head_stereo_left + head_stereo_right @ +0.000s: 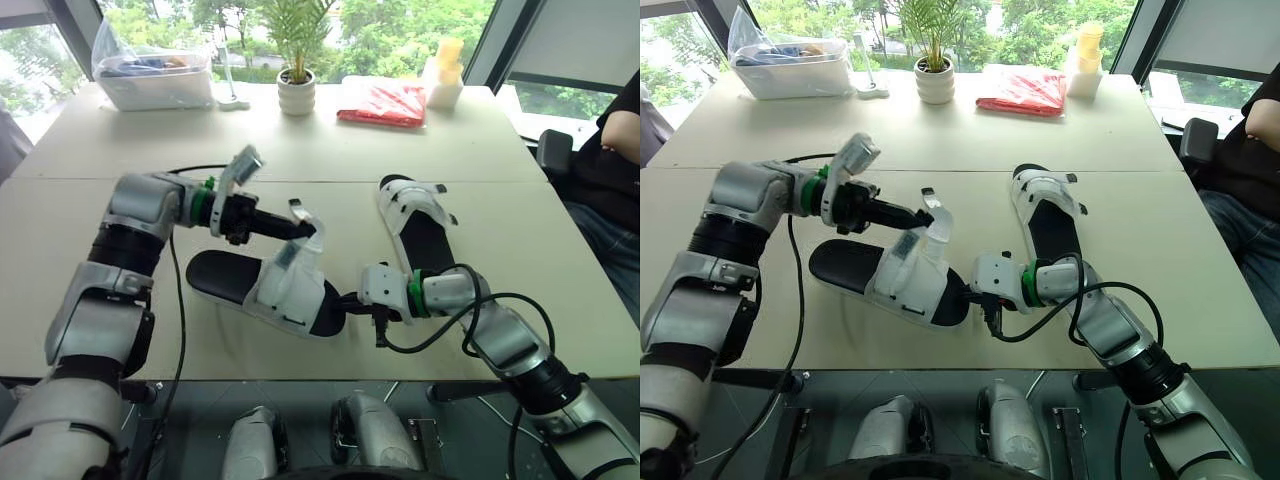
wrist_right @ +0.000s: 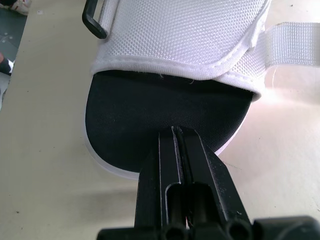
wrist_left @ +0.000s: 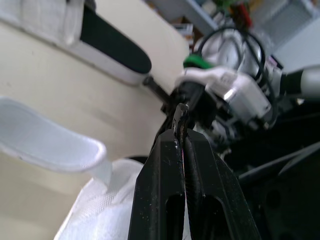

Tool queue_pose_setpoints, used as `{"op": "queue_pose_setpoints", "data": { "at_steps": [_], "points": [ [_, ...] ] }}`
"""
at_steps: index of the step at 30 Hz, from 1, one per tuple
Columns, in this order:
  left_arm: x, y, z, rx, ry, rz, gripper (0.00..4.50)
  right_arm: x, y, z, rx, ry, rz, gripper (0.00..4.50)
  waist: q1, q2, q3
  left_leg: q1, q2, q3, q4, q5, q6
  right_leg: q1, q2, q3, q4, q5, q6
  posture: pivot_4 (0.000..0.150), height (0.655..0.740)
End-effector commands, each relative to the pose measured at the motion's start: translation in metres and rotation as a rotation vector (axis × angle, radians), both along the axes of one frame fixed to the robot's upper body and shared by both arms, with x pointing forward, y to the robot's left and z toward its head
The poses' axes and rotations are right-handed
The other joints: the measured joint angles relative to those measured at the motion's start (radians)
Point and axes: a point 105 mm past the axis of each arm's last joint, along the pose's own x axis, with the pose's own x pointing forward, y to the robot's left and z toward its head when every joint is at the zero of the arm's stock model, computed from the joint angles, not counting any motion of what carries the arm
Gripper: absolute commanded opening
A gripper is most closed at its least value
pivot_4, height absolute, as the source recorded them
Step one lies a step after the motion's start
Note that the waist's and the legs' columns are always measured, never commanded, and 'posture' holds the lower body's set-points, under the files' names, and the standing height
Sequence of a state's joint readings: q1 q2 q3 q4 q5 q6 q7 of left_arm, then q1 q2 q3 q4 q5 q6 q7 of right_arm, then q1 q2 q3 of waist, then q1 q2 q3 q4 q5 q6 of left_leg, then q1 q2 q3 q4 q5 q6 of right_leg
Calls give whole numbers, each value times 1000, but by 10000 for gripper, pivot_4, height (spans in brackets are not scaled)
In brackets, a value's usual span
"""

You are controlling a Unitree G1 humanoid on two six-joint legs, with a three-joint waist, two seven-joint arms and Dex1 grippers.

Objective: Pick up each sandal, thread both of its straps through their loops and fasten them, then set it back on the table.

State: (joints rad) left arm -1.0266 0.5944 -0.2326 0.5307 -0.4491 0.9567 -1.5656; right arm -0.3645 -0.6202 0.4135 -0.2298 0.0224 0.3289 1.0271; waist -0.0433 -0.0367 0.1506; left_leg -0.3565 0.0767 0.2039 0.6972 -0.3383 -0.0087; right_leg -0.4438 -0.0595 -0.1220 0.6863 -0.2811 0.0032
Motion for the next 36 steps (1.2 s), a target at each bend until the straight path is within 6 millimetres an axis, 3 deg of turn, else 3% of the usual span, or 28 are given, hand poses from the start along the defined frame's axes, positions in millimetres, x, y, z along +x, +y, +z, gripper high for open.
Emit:
{"op": "queue_pose_setpoints", "data": {
  "at_steps": [1, 10, 17, 24, 27, 31, 36],
  "points": [
    [7, 5, 16, -32, -49, 47, 661, -4, -11, -26, -80, 85, -40, 0, 0, 0, 0, 0, 0, 0, 0, 0, 0, 0, 0, 0, 0, 0, 0, 1500, 7241],
    [39, 6, -17, 85, -50, 232, 661, -8, -15, -31, -122, 85, -18, 0, 2, 0, 0, 0, 0, 0, 0, 0, 0, 0, 0, 0, 0, 0, 0, 1500, 7241],
    [26, 3, -55, 229, 7, 152, 661, -9, -15, -31, -117, 85, -18, 0, 5, 0, 0, 0, 0, 0, 0, 0, 0, 0, 0, 0, 0, 0, 0, 1500, 7241],
    [24, 14, -63, 321, 31, 174, 661, -10, -14, -31, -113, 85, -16, 0, 5, 0, 0, 0, 0, 0, 0, 0, 0, 0, 0, 0, 0, 0, 0, 1500, 7241],
    [19, 22, -55, 306, 8, 153, 9823, -12, -13, -32, -109, 88, -15, 0, 2, 0, 0, 0, 0, 0, 0, 0, 0, 0, 0, 0, 0, 0, 0, 1500, 7241],
    [24, 30, -40, 273, -65, 185, 28206, -12, -13, -32, -109, 87, -10, 0, 4, 0, 0, 0, 0, 0, 0, 0, 0, 0, 0, 0, 0, 0, 0, 1500, 7241],
    [22, 34, 14, 21, -230, 142, 28206, -12, -13, -32, -109, 87, -12, 0, 4, 0, 0, -1, 0, 0, 0, 0, 0, 0, -1, -1, 0, 0, 0, 1500, 7241]
  ]
}}
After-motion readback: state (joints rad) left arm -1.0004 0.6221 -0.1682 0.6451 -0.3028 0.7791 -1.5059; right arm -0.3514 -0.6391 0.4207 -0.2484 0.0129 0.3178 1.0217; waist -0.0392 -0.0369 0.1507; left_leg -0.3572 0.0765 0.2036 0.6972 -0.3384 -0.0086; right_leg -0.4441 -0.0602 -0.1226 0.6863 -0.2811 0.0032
